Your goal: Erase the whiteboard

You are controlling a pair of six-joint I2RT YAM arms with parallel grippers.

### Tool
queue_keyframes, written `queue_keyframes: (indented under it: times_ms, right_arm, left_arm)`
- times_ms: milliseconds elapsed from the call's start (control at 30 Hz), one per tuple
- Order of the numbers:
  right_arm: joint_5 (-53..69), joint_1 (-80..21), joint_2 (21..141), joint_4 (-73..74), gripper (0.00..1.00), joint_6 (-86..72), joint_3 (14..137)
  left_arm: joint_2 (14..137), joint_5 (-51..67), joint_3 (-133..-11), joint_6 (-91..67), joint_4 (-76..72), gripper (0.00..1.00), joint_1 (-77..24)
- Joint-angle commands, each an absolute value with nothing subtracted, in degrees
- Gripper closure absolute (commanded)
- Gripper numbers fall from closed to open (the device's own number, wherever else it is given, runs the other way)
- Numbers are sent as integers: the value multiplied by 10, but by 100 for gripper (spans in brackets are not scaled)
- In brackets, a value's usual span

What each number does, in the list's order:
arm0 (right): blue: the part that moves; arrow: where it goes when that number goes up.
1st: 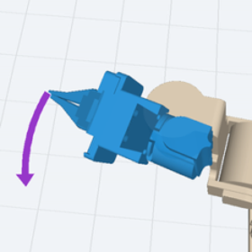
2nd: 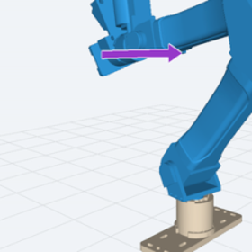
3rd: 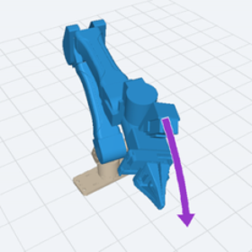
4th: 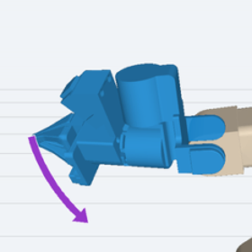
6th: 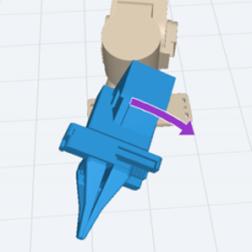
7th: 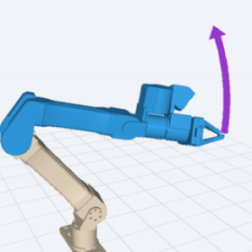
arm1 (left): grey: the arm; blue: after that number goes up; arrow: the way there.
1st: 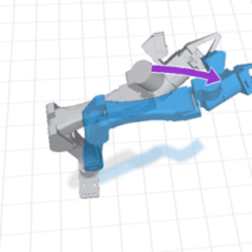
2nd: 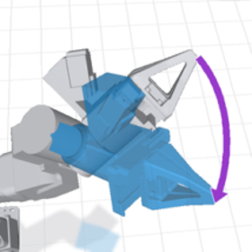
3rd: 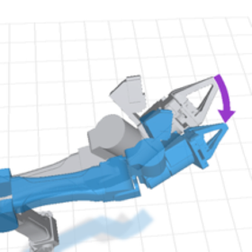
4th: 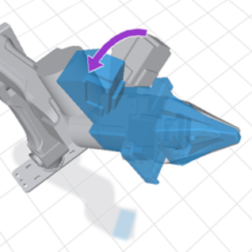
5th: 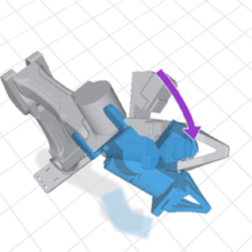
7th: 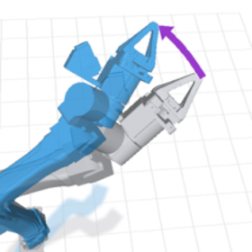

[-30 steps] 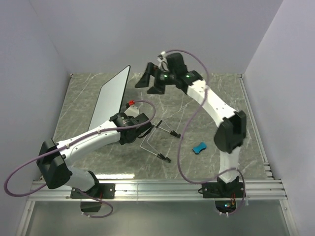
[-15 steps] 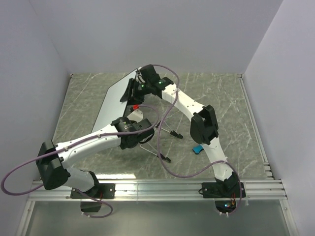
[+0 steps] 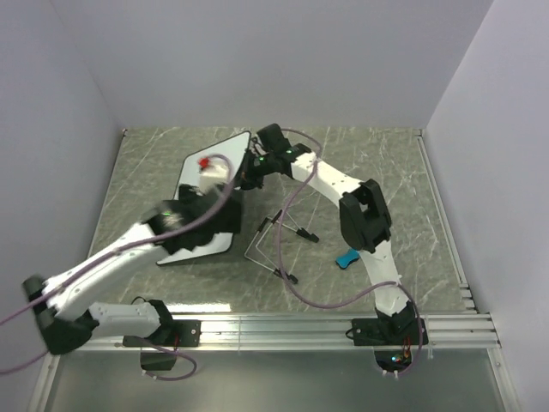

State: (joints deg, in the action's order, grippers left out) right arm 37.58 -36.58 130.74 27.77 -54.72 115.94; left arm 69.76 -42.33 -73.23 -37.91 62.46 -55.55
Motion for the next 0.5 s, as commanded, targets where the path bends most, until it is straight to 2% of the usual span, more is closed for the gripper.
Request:
queue_keyframes:
  times_ms: [0, 67, 133, 233, 367, 467]
  right_arm:
    - [401, -301, 1168, 113, 100, -525, 1077]
    - [412, -260, 1141, 77, 100, -541, 1023]
    - [434, -236, 1110, 42, 100, -546, 1000]
    - [478, -196, 1082, 2, 100, -561, 976]
    - [525, -165, 1043, -62, 100, -603, 939]
    - [574, -152, 1009, -170, 100, -682, 885]
  left_arm:
    - [596, -214, -748, -345, 459, 1, -447]
    - [575, -111, -724, -319, 418, 1, -336]
    - [583, -22, -720, -301, 393, 1, -272]
    - [618, 48, -717, -287, 364, 1, -221]
    - [638, 238, -690, -310, 268, 1, -132]
    - [665, 310, -683, -323, 209, 1, -102]
